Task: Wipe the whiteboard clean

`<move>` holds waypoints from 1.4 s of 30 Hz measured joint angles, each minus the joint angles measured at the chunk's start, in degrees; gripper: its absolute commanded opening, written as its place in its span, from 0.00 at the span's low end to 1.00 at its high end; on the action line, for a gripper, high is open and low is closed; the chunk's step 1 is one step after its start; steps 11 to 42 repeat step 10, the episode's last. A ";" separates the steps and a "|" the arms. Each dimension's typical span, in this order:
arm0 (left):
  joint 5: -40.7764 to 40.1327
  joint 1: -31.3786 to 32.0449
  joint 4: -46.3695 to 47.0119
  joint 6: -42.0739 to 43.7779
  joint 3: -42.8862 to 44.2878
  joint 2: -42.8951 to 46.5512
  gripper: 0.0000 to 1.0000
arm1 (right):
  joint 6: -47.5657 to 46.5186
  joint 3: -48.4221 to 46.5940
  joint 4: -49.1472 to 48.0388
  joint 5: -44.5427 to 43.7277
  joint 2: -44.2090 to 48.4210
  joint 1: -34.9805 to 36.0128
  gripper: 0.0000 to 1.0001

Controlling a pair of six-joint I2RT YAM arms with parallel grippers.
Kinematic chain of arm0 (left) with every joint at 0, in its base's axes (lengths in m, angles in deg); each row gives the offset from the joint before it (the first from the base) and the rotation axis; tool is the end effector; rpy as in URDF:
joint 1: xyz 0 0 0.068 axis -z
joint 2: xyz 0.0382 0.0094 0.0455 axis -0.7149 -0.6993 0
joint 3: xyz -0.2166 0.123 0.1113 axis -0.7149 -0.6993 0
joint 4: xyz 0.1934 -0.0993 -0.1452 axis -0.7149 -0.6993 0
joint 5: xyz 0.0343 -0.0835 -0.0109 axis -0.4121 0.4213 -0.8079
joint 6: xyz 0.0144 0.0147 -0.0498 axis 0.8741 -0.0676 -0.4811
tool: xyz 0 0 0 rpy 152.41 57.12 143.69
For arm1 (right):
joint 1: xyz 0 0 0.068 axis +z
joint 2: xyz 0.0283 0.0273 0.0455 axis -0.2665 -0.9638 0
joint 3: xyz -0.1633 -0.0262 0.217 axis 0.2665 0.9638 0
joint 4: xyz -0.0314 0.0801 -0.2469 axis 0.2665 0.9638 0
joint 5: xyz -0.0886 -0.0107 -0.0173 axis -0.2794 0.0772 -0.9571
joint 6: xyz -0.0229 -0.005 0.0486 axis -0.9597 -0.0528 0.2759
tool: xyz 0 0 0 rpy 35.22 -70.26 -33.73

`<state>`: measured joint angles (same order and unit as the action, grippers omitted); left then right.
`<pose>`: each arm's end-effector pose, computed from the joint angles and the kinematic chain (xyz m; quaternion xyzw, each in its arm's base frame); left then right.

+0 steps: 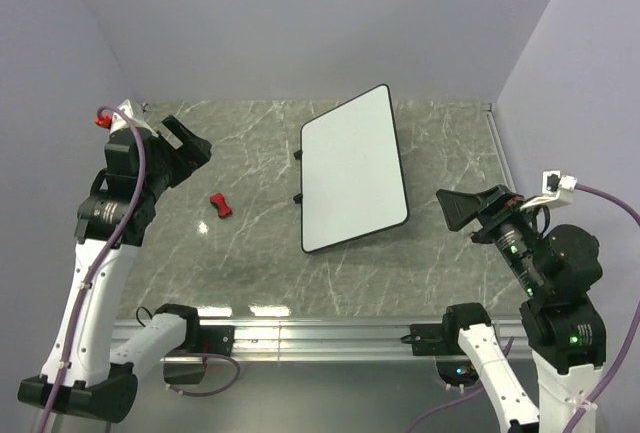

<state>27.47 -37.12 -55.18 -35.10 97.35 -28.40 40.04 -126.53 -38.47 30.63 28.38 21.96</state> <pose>0.1718 -0.0208 0.4241 -0.2702 0.7844 -0.1825 0.5276 0.0433 0.0129 0.4280 0.0957 0.7213 0.3099 0.6119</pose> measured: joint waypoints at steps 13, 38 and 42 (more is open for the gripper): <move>-1.55 0.11 -8.11 1.53 5.35 -0.44 0.94 | 1.68 4.00 3.56 -1.92 2.97 1.36 1.00; -1.55 0.11 -8.11 1.53 5.35 -0.44 0.94 | 1.68 4.00 3.56 -1.92 2.97 1.36 1.00; -1.55 0.11 -8.11 1.53 5.35 -0.44 0.94 | 1.68 4.00 3.56 -1.92 2.97 1.36 1.00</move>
